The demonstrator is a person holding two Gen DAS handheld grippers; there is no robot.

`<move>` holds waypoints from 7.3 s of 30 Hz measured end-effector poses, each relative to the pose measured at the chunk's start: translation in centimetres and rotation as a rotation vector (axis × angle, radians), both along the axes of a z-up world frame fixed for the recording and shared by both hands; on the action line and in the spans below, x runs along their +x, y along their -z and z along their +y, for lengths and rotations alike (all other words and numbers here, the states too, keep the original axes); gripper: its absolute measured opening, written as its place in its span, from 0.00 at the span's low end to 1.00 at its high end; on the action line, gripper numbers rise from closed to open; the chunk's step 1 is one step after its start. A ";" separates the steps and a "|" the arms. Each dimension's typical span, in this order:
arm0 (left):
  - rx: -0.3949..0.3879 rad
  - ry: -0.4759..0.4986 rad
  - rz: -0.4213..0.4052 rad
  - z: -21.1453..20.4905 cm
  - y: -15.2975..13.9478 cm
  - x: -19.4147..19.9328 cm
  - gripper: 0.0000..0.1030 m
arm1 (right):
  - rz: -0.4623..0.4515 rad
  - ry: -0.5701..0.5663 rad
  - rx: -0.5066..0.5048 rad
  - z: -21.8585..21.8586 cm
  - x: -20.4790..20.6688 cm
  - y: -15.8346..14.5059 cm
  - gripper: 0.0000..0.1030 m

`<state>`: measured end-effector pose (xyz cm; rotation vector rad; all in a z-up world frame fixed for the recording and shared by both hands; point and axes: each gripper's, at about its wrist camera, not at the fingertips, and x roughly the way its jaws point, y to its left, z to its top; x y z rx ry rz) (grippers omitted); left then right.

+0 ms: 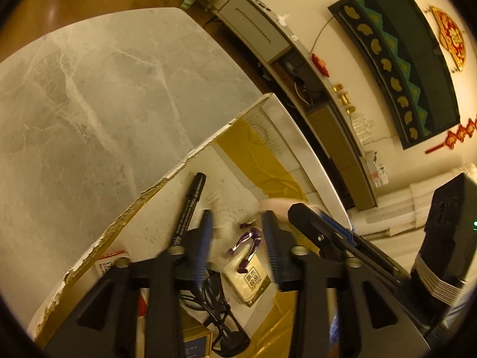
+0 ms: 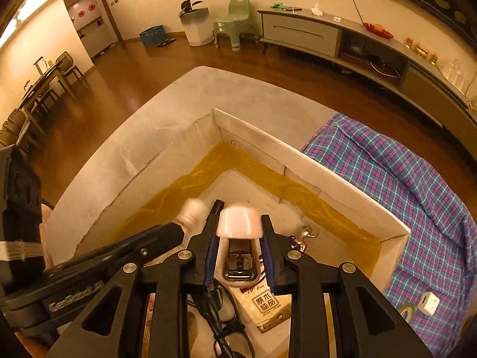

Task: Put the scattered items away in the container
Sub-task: 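Open both grippers to drop the bottle and stapler into the box, then move both grippers back over the tape roll and charger plug, then grasp the green tape roll with the left gripper while the right grasps the white charger, then lift the tape roll and charger and carry both over the white box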

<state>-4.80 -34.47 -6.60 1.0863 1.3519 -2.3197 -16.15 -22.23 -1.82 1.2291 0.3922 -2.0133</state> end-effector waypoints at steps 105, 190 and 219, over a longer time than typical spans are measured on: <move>-0.687 0.765 0.029 33.6 5.8 -13.9 0.48 | 0.071 0.013 0.046 32.0 -9.7 10.8 0.35; -0.278 0.278 0.346 11.4 -10.0 7.1 0.47 | 0.090 0.077 -0.320 19.5 15.2 -3.6 0.34; -0.186 0.196 0.204 4.2 -5.1 5.3 0.48 | 0.039 0.081 -0.279 11.7 10.7 -2.5 0.35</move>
